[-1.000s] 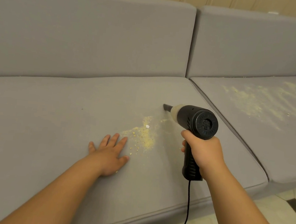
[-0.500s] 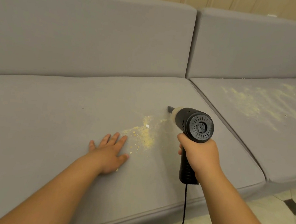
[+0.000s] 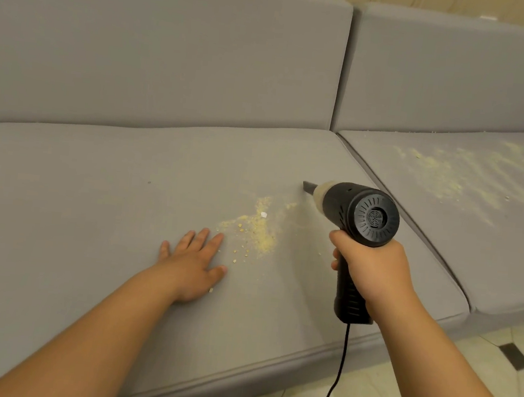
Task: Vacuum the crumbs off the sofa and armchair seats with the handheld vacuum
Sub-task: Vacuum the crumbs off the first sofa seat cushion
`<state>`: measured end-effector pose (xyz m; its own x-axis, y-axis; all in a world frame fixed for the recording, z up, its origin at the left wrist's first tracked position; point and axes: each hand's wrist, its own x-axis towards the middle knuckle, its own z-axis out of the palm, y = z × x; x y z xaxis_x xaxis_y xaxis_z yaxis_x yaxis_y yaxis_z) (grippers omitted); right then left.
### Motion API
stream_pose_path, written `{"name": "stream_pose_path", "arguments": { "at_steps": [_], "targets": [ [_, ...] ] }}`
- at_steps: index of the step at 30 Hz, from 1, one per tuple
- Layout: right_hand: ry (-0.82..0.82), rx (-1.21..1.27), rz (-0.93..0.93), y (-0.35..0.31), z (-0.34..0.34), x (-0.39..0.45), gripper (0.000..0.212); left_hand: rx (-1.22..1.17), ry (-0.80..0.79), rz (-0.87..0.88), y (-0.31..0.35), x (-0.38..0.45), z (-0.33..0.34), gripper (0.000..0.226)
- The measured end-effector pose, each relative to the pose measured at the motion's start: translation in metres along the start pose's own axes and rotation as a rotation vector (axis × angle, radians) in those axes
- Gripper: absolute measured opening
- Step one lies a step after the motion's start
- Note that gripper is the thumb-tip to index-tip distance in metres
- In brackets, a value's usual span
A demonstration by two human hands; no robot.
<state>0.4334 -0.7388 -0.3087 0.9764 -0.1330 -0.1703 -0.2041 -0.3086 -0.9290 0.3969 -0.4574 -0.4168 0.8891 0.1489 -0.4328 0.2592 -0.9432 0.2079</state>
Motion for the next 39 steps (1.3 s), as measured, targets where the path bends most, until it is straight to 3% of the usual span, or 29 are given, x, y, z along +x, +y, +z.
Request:
{"name": "stream_pose_path", "arguments": {
  "at_steps": [18, 28, 39],
  "targets": [
    [-0.108, 0.078, -0.001, 0.011, 0.000, -0.021, 0.012, 0.064, -0.006, -0.071, -0.028, -0.045, 0.004, 0.077],
    [-0.281, 0.001, -0.040, 0.012, 0.034, -0.021, 0.021, 0.054, -0.026, -0.034, -0.018, -0.035, 0.004, 0.074],
    [-0.246, -0.029, -0.061, 0.017, 0.029, -0.030, 0.023, 0.067, -0.030, -0.012, -0.014, -0.029, 0.012, 0.073]
  ]
}}
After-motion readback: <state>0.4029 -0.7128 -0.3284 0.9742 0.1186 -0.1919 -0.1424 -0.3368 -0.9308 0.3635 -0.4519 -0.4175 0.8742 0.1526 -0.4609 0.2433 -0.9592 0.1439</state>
